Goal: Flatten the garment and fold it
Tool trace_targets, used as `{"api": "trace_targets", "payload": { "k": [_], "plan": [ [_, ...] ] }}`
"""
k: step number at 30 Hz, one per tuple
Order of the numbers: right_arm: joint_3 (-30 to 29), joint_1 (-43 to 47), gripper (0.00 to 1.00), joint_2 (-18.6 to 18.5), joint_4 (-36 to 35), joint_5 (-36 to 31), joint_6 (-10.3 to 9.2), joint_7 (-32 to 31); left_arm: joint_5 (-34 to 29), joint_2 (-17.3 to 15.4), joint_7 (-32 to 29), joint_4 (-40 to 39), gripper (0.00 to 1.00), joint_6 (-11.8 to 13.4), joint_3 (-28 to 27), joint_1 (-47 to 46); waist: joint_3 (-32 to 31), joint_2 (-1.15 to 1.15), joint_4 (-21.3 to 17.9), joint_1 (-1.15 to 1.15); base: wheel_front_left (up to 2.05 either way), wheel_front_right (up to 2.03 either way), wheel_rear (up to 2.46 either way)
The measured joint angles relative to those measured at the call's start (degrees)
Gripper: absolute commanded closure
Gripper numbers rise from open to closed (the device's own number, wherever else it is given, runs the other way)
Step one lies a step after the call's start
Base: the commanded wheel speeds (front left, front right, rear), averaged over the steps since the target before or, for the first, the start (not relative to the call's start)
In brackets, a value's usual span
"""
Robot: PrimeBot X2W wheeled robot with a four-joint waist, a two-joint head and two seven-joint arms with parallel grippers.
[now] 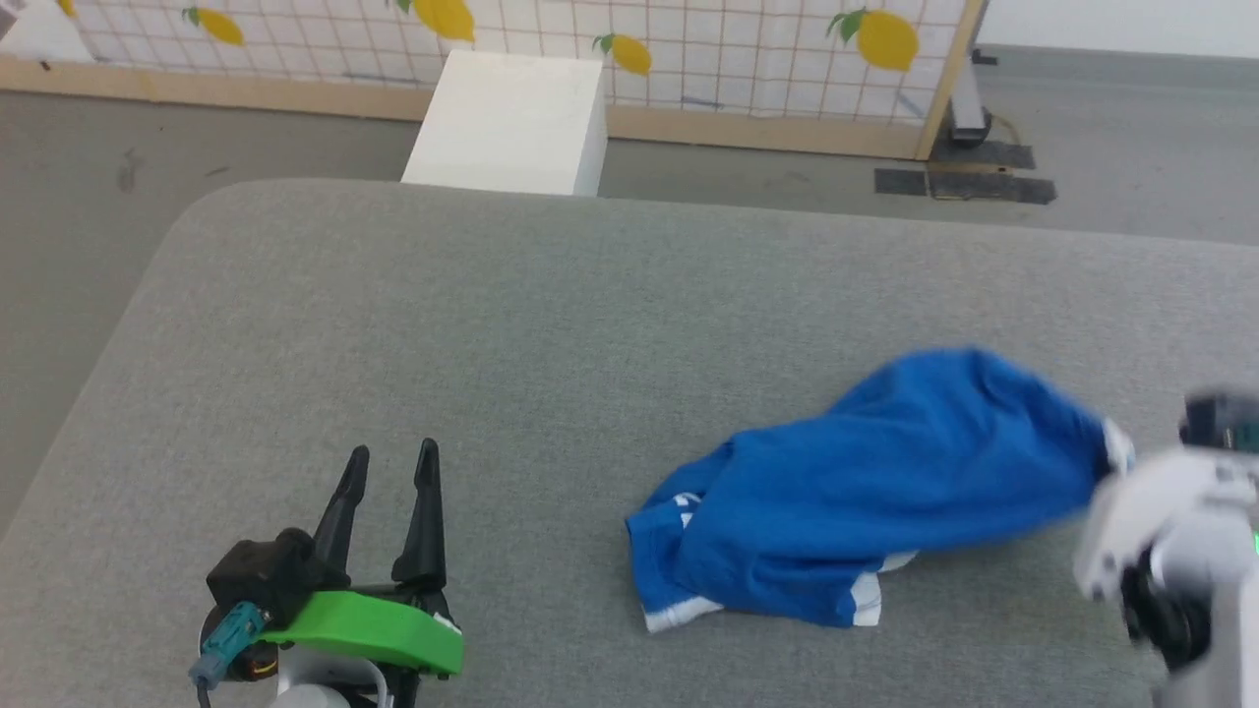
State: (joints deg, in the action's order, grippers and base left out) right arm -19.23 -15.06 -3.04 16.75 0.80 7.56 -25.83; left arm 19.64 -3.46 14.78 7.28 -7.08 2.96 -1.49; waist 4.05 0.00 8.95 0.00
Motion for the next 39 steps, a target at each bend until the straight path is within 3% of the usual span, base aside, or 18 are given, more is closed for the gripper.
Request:
{"api": "trace_targets", "payload": {
  "k": [5,6,7,8,13,16,19,23,27,30,34,35,36,39],
  "plan": [
    [-2.1,9.7,1.0,0.1,-0.5,5.4,0.0,-4.4,0.0,0.0,0.0,0.1,0.0,0.0,0.0,0.2,-0.7,0.0,-1.2,0.0,0.0,0.0,0.0],
    [-2.4,10.6,0.75,0.2,-0.7,6.8,0.0,-3.6,0.0,0.0,0.0,0.3,0.0,0.0,0.0,0.2,-0.7,0.0,-1.4,0.0,0.0,0.0,0.0],
    [-2.4,10.7,0.32,0.2,-0.8,8.4,0.0,-2.4,0.1,0.0,0.0,0.4,0.0,0.0,0.0,0.3,-0.7,0.0,-1.6,0.0,0.0,0.0,0.0],
    [-2.4,10.7,0.0,0.2,-1.2,9.6,0.0,-0.9,0.1,0.0,0.0,0.6,0.0,0.0,0.1,0.3,-0.6,0.0,-1.8,0.0,0.0,0.0,0.0],
    [-4.3,10.3,0.0,0.2,-2.3,13.6,0.0,10.9,1.3,-0.1,0.0,1.5,0.0,0.0,1.6,0.2,-0.9,0.0,-2.6,0.0,0.0,0.0,0.0],
    [-5.4,10.3,0.0,0.2,-2.2,13.5,0.0,14.5,3.4,-0.3,-1.5,2.8,0.0,0.0,3.9,-0.9,-1.0,0.0,-3.2,0.0,0.0,0.0,0.0],
    [-6.2,10.3,0.0,0.2,-2.1,12.9,0.0,15.4,4.6,-0.6,-7.8,4.4,0.0,0.0,7.4,-4.1,-1.1,0.0,-3.8,0.0,0.0,0.0,0.0],
    [-6.1,10.3,0.0,0.2,-2.1,12.7,0.0,15.6,6.0,-0.8,-24.3,9.4,0.0,0.1,11.6,-9.1,-0.9,0.0,-4.4,0.0,0.0,0.0,0.0],
    [-5.0,10.0,0.0,0.2,-1.8,12.7,0.0,15.6,5.6,-1.4,-37.8,13.1,0.0,1.8,15.2,-12.3,-0.4,0.0,-5.4,0.0,0.0,0.0,0.0],
    [-4.1,9.8,0.0,0.2,-1.3,12.9,0.0,15.9,5.7,-1.6,-42.7,14.4,0.0,1.8,17.0,-13.2,0.1,0.0,-6.3,0.0,0.0,0.0,0.0],
    [-4.0,9.7,0.0,0.2,-0.6,12.9,0.0,16.6,6.2,-1.6,-44.8,14.9,0.0,1.4,18.9,-13.2,1.0,0.0,-7.3,0.0,0.0,0.0,0.0],
    [-3.9,9.7,0.0,0.2,-0.5,12.9,0.0,16.8,6.2,-1.6,-44.8,15.0,0.56,1.2,19.1,-13.2,1.2,0.0,-7.6,0.0,0.0,0.0,0.0],
    [-4.0,9.7,0.0,0.2,-0.4,12.9,0.0,16.9,6.3,-1.6,-44.6,15.0,1.0,1.1,19.1,-13.2,1.4,0.0,-7.7,0.0,0.0,0.0,0.0],
    [-4.0,9.6,0.0,0.2,-0.1,12.9,0.0,17.3,6.7,-1.6,-42.8,15.1,1.0,1.1,18.7,-13.2,1.9,0.0,-8.1,0.0,0.0,0.0,0.0]
  ]
}}
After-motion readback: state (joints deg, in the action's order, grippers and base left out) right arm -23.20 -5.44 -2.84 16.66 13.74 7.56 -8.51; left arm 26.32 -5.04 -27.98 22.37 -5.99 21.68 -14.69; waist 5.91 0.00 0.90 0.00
